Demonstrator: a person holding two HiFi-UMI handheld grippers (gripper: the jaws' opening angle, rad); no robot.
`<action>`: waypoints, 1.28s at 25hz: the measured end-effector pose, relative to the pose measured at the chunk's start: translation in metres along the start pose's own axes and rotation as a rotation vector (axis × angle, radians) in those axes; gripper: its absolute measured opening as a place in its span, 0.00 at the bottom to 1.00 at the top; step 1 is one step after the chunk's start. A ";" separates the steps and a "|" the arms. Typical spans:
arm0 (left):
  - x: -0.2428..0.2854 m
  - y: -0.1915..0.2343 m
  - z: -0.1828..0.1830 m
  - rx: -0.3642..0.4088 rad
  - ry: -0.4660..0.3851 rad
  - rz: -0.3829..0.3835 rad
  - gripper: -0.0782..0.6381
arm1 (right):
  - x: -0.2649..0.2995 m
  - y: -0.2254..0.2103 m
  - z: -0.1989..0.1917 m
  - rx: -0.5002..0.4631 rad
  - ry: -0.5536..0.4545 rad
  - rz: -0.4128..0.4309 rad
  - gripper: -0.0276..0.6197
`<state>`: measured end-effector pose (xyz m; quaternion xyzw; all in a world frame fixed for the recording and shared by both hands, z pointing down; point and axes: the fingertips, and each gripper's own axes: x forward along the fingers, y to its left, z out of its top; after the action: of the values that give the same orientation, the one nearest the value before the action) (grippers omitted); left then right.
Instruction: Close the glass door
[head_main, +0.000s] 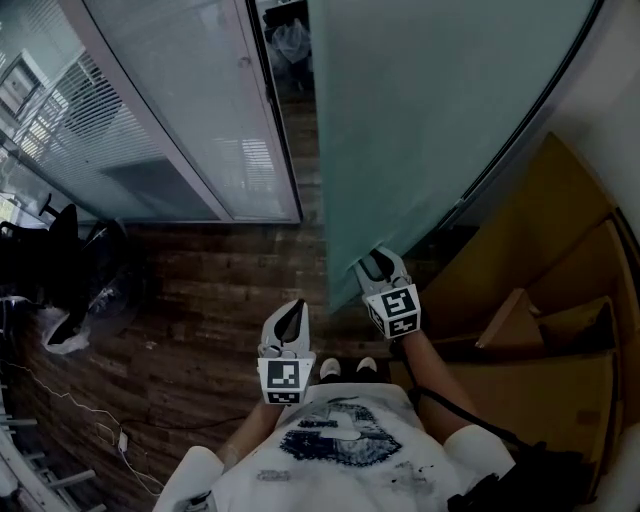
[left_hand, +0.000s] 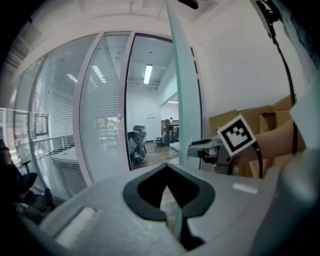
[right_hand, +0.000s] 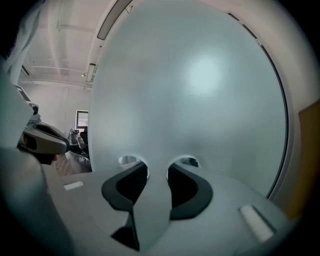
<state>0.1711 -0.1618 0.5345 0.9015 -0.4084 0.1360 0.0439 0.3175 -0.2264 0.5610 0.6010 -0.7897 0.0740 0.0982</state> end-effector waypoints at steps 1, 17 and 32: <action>-0.003 0.004 0.000 0.000 -0.004 0.006 0.11 | 0.002 0.000 0.000 0.000 0.006 -0.005 0.25; 0.021 0.056 0.004 -0.025 0.004 0.127 0.11 | 0.077 -0.004 0.020 -0.019 0.017 0.001 0.25; 0.080 0.118 0.057 -0.022 0.001 0.367 0.11 | 0.172 -0.012 0.061 -0.030 0.016 -0.028 0.25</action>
<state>0.1452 -0.3092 0.4989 0.8113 -0.5675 0.1376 0.0284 0.2806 -0.4046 0.5433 0.6101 -0.7813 0.0655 0.1145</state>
